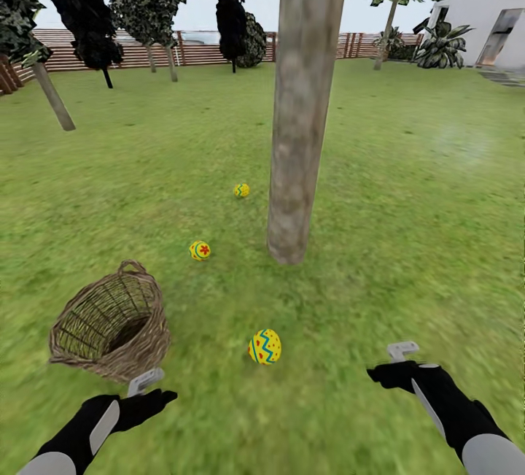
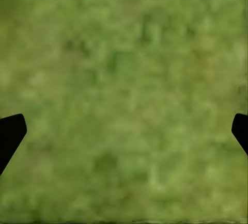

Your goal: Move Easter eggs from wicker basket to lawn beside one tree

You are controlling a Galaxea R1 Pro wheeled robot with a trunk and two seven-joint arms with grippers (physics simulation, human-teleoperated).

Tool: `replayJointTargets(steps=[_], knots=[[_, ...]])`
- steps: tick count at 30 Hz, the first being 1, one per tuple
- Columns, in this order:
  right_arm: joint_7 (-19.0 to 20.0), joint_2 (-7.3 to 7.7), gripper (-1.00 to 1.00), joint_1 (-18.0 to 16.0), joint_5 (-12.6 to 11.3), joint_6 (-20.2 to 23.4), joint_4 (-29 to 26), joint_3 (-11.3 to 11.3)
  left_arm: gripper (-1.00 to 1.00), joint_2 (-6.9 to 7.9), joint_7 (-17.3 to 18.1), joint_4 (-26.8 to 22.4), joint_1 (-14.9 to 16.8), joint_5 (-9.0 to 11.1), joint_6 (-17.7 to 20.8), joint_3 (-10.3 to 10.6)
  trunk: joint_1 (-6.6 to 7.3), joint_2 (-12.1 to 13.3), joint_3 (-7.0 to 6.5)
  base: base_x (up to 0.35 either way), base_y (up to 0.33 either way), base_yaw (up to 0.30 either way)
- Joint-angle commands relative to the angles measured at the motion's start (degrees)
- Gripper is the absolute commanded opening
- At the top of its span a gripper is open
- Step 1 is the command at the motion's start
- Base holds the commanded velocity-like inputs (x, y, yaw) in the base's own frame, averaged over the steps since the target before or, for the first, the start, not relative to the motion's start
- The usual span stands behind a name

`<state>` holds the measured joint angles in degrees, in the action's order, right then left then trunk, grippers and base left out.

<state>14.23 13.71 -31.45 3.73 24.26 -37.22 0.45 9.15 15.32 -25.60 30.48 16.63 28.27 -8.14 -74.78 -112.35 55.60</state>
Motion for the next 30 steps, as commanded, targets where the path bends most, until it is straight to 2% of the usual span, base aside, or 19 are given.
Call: replayJointTargets(steps=[1,6,9,13,21,26,30], knots=[[0.3,0.05,1.0,0.0,0.4,0.3,0.1,0.0,1.0,-0.02,0.1,-0.1,0.0,0.2,0.5,-0.3,0.24,0.4,-0.14,-0.062,0.002,0.0],[0.4,-0.07,1.0,0.0,0.4,0.2,1.4,0.1,1.0,-0.21,0.0,0.0,0.0,0.3,0.5,-0.3,1.34,2.4,-1.04,-0.016,0.001,0.0],[0.3,-1.12,1.0,0.0,0.4,0.0,4.0,0.1,1.0,-0.38,0.1,0.0,0.0,0.3,0.4,-0.2,2.0,3.6,-1.58,-0.002,0.0,0.0],[0.3,-1.51,1.0,0.0,0.4,0.0,4.9,0.1,1.0,-0.43,0.0,0.0,0.0,0.3,0.4,-0.2,2.88,5.2,-2.29,0.0,0.0,0.0],[0.7,-0.01,1.0,0.0,-0.5,1.1,7.9,-0.6,1.0,-0.74,-0.2,1.7,0.0,0.1,0.7,-0.1,4.64,8.4,-3.73,0.0,0.0,0.0],[0.7,-0.34,1.0,0.0,-0.5,4.1,7.6,-0.6,1.0,-0.23,0.1,6.6,0.0,0.1,0.5,-0.2,5.73,10.4,-4.63,0.0,0.0,0.0],[0.6,-0.43,1.0,0.0,0.0,3.7,7.7,-0.3,1.0,-0.36,-0.1,6.4,0.0,0.1,0.4,-0.1,6.61,12.0,-5.35,0.0,0.0,0.0]])
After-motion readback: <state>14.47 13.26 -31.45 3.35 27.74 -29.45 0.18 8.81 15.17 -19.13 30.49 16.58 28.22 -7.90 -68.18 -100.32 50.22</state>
